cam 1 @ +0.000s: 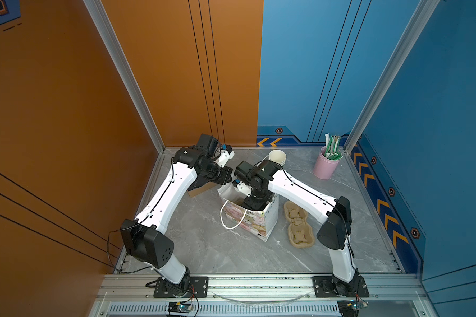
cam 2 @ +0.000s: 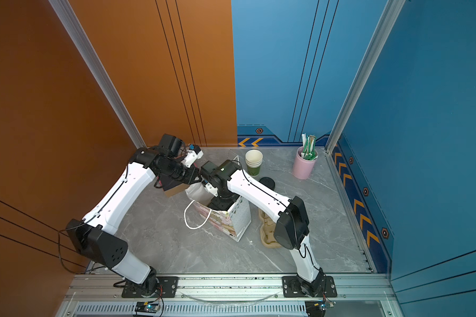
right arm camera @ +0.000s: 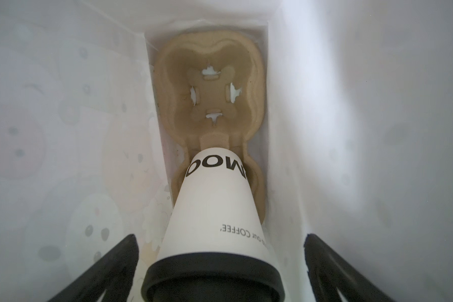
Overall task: Pack a coffee takeout order
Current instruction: Place the coffee cup in the cup tray.
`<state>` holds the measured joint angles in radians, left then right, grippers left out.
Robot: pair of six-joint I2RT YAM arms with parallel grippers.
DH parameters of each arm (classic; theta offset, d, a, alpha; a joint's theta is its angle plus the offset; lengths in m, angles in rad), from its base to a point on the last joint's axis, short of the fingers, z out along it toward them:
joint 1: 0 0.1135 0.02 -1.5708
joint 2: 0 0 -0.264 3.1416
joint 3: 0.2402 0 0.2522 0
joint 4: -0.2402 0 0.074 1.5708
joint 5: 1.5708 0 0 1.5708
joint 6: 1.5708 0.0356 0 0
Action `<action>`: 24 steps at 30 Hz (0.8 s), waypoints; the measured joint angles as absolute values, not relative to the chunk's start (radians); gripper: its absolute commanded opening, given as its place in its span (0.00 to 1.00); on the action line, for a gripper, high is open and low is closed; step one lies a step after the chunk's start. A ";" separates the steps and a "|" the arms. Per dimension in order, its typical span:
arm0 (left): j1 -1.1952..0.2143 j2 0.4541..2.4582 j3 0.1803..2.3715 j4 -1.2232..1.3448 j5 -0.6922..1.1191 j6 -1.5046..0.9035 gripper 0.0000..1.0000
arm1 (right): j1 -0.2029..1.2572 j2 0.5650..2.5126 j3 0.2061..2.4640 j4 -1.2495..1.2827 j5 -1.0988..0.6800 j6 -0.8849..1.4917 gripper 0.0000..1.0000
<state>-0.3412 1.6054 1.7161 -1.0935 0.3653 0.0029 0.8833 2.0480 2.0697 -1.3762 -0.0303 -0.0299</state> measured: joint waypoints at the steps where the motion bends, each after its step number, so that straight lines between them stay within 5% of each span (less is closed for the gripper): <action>1: -0.345 1.605 1.716 -1.093 0.362 0.003 0.00 | 0.883 2.048 2.071 -1.377 -0.031 -0.030 1.00; 24: -0.382 1.605 1.716 -1.092 0.307 0.003 0.00 | 0.877 2.048 2.084 -1.339 -0.053 -0.026 1.00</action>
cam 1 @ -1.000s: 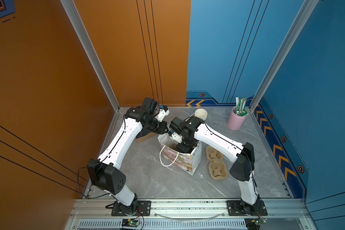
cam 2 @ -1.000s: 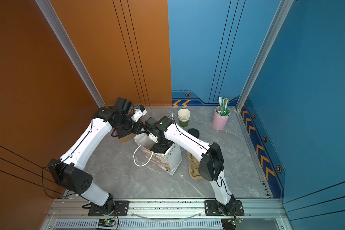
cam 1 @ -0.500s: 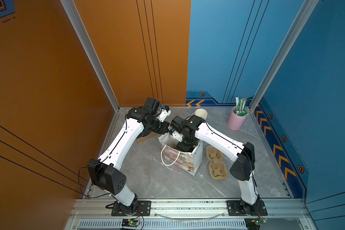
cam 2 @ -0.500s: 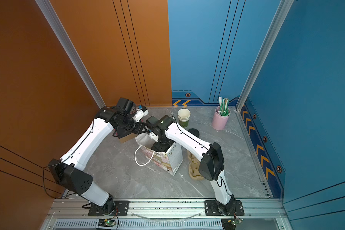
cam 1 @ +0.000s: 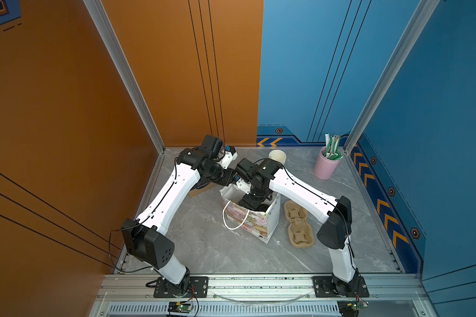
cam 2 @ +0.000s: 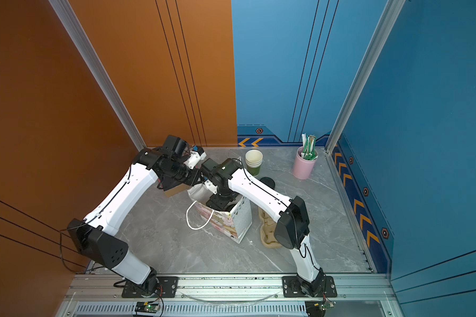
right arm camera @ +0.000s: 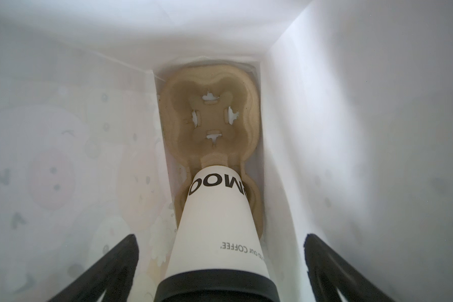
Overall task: Pack a coffee takeout order
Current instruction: Place the coffee cup in the cup tray.
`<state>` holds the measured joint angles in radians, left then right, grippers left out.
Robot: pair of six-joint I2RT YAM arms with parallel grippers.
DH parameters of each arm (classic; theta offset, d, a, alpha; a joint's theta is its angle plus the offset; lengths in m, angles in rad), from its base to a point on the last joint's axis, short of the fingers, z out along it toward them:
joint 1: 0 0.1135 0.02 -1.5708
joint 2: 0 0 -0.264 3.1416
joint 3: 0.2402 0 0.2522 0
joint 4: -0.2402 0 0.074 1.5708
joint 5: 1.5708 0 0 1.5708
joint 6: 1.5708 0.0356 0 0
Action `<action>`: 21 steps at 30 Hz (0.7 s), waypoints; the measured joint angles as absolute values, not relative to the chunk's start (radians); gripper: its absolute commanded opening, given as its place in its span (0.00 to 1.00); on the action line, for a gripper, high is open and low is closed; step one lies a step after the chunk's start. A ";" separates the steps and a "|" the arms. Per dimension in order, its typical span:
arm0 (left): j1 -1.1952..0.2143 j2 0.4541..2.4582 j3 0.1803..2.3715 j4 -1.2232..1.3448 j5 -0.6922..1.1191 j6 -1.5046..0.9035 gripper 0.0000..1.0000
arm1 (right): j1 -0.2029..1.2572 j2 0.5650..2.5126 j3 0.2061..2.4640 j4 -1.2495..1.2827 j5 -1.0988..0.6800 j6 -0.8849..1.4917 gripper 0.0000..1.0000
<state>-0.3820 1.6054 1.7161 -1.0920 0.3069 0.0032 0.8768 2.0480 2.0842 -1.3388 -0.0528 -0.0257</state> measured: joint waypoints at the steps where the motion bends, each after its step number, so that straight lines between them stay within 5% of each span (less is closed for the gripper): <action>1: -0.382 1.605 1.716 -1.092 0.304 0.003 0.00 | 0.877 2.048 2.084 -1.335 -0.053 -0.025 1.00; 21: -0.388 1.602 1.718 -1.089 0.277 0.004 0.00 | 0.877 1.926 2.018 -1.200 -0.045 -0.009 0.95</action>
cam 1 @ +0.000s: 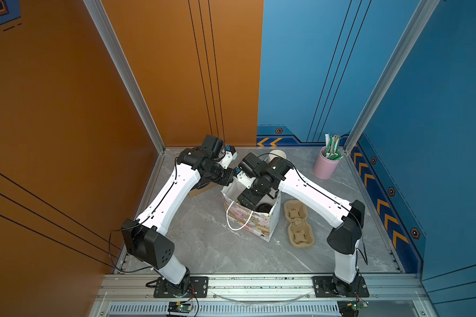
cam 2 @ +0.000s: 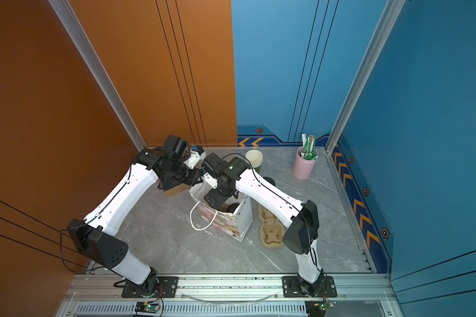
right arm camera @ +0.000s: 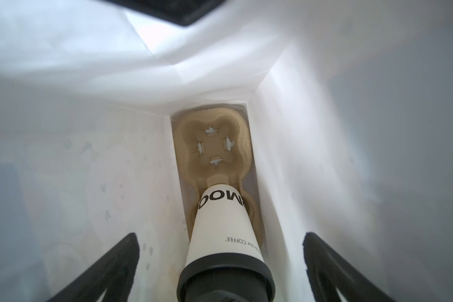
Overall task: Pack a coffee takeout order
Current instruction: Place the coffee cup in the cup tray.
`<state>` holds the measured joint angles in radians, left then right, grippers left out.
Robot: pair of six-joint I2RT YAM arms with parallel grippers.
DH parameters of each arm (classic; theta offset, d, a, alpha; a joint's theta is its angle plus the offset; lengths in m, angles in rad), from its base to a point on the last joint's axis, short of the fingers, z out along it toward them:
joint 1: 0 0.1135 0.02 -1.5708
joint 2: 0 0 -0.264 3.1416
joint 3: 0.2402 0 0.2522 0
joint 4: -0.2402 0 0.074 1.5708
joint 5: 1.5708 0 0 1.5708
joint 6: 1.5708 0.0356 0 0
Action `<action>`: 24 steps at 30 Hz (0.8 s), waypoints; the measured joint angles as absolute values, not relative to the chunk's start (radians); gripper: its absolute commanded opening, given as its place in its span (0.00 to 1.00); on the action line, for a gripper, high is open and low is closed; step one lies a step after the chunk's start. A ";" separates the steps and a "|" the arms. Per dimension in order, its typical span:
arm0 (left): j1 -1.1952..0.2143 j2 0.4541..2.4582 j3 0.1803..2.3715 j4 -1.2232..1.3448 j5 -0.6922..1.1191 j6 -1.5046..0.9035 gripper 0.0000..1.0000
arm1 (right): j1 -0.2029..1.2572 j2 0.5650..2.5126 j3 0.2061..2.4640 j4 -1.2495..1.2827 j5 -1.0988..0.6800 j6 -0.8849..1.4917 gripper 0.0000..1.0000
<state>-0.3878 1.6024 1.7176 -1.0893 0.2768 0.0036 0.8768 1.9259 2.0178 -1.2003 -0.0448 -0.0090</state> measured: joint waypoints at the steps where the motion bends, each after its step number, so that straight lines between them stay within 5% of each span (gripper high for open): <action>1: -0.388 1.601 1.718 -1.090 0.276 0.004 0.00 | 0.876 1.920 2.010 -1.192 -0.044 -0.006 0.93; 15: -0.387 1.599 1.718 -1.090 0.271 0.004 0.00 | 0.873 1.775 1.906 -1.069 -0.022 0.008 0.72; 24: -0.387 1.599 1.718 -1.090 0.271 0.004 0.03 | 0.869 1.708 1.882 -0.996 -0.027 0.028 0.49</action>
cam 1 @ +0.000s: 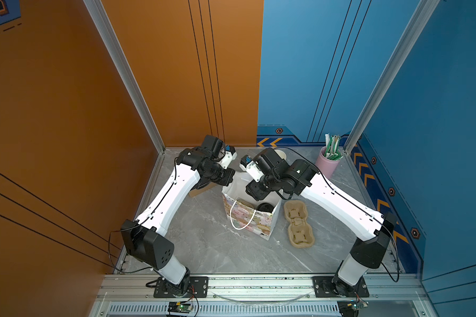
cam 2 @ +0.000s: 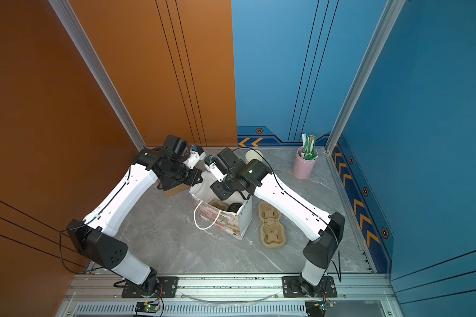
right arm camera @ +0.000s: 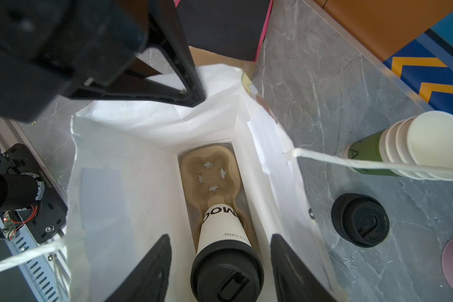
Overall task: Pack a coffee takeout order
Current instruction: Place the coffee cup in the cup tray, then pick up the straw from the storage cup.
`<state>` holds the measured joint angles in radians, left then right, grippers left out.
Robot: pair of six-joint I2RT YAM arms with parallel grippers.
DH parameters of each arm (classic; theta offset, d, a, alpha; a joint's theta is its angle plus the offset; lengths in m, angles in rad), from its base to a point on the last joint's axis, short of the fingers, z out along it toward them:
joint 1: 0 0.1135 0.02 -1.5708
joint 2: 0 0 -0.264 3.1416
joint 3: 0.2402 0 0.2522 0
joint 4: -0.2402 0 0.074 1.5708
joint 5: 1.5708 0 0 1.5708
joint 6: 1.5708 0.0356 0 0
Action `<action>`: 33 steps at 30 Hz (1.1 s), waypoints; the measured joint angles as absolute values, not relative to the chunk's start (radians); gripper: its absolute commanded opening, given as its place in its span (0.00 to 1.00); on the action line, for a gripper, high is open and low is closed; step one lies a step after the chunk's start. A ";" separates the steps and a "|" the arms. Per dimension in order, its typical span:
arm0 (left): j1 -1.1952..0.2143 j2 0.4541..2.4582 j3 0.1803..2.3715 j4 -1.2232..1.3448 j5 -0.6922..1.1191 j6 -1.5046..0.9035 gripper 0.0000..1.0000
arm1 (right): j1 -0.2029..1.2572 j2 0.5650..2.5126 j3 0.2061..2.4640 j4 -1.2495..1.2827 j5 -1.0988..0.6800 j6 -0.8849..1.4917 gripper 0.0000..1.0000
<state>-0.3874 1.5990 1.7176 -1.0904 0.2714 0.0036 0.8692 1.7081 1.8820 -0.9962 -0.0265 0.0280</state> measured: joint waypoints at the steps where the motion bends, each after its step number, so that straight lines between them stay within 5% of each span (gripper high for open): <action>1: -0.388 1.599 1.718 -1.090 0.271 0.004 0.05 | 0.869 1.703 1.877 -0.985 -0.031 0.036 0.46; 6: -0.387 1.599 1.718 -1.091 0.259 0.001 0.16 | 0.865 1.620 1.843 -0.917 -0.050 0.057 0.38; 13: -0.386 1.595 1.723 -1.095 0.237 -0.010 0.45 | 0.782 1.406 1.748 -0.791 -0.010 0.076 0.45; 23: -0.365 1.555 1.818 -1.096 0.216 -0.036 0.78 | 0.337 1.321 1.647 -0.736 0.133 0.140 0.51; 33: -0.292 1.350 1.710 -1.007 0.147 -0.051 0.98 | 0.056 1.515 1.659 -0.733 0.157 0.175 0.47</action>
<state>-0.2916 1.3502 1.7103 -1.0073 0.1467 -0.0505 0.0563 1.5146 1.6588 -0.7326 0.1570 0.1749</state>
